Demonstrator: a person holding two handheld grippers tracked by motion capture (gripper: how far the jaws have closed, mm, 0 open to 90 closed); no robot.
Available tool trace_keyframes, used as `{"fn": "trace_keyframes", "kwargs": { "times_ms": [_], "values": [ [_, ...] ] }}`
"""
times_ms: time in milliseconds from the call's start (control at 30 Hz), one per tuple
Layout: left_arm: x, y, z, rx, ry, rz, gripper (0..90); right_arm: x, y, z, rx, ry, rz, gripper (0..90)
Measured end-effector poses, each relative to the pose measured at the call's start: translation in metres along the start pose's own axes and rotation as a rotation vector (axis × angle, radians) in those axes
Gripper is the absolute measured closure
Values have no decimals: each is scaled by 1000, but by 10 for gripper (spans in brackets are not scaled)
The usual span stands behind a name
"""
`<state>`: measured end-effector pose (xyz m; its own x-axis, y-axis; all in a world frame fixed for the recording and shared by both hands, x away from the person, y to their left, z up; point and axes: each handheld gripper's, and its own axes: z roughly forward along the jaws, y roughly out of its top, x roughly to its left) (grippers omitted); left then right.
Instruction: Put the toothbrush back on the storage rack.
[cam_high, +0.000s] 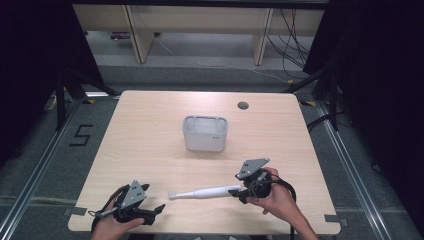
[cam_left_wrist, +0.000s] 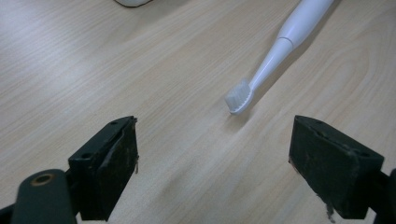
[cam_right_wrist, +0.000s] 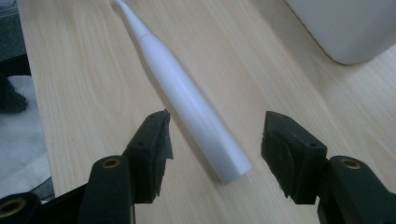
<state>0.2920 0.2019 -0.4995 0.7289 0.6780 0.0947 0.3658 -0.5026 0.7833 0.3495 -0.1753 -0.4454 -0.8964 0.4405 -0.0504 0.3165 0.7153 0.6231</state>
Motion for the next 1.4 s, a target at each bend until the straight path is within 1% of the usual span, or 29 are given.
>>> {"fn": "trace_keyframes", "kwargs": {
  "times_ms": [33,67,133,233,267,300,400,433,500,567,667,700,733,767,833,867,900,933,967,1033,1067,1100,1200,1233,1267,1300,1333,1367,1400],
  "values": [
    [0,0,0,0,0,-3,151,0,2,2,0,11,-11,432],
    [0,0,0,1,-1,-6,151,1,7,6,22,20,-20,446],
    [0,0,0,-1,-2,-4,152,2,9,8,32,26,-26,450],
    [0,0,0,-2,-2,-5,151,3,15,13,61,39,-49,457],
    [0,0,0,-1,-3,-4,151,3,19,17,74,48,-68,458],
    [-2,0,1,-20,-9,-28,151,3,20,19,82,53,-68,460],
    [-2,0,1,-20,-10,-29,151,4,23,22,99,55,-66,467],
    [-2,0,2,-20,-10,-29,151,3,26,27,109,66,-96,474],
    [-2,0,2,-19,-10,-29,152,4,29,31,130,77,-96,481],
    [-2,0,2,-20,-9,-28,151,5,31,35,145,96,-115,506],
    [-2,0,1,-14,-9,-24,151,6,33,39,156,101,-129,510],
    [-2,0,1,-12,-7,-17,151,7,35,41,174,101,-124,510],
    [-2,0,1,-12,-7,-17,152,6,35,44,176,111,-140,512],
    [-2,0,1,-18,-11,-28,151,7,36,45,188,105,-130,516],
    [-2,0,1,-20,-10,-30,152,7,36,48,200,108,-138,525],
    [-2,0,1,-16,-7,-24,152,7,36,48,200,108,-138,525],
    [-1,0,1,-10,-3,-16,151,7,36,51,211,116,-153,533],
    [-2,0,2,-21,-9,-26,151,7,36,51,211,116,-153,533],
    [-2,0,1,-10,-12,-17,151,8,37,53,220,120,-158,538],
    [-2,0,1,-10,-11,-15,152,8,37,54,226,117,-162,543],
    [-2,0,1,-10,-11,-15,151,7,38,56,234,122,-181,549],
    [-2,0,1,-18,-12,-25,151,8,38,57,249,116,-180,556],
    [-2,0,1,-19,-12,-26,151,8,38,59,254,112,-175,562],
    [-2,0,1,-10,-12,-14,151,8,39,61,256,117,-192,564],
    [0,0,0,4,-4,7,152,9,39,62,272,108,-176,571],
    [-1,0,0,5,-2,0,151,9,40,63,275,109,-180,573],
    [-1,0,0,1,-5,-3,152,9,40,64,272,117,-201,573],
    [-1,0,0,1,-5,-3,151,10,41,64,284,109,-186,575],
    [-2,0,1,-10,-13,-15,151,10,41,64,284,109,-186,575]
  ]
}}
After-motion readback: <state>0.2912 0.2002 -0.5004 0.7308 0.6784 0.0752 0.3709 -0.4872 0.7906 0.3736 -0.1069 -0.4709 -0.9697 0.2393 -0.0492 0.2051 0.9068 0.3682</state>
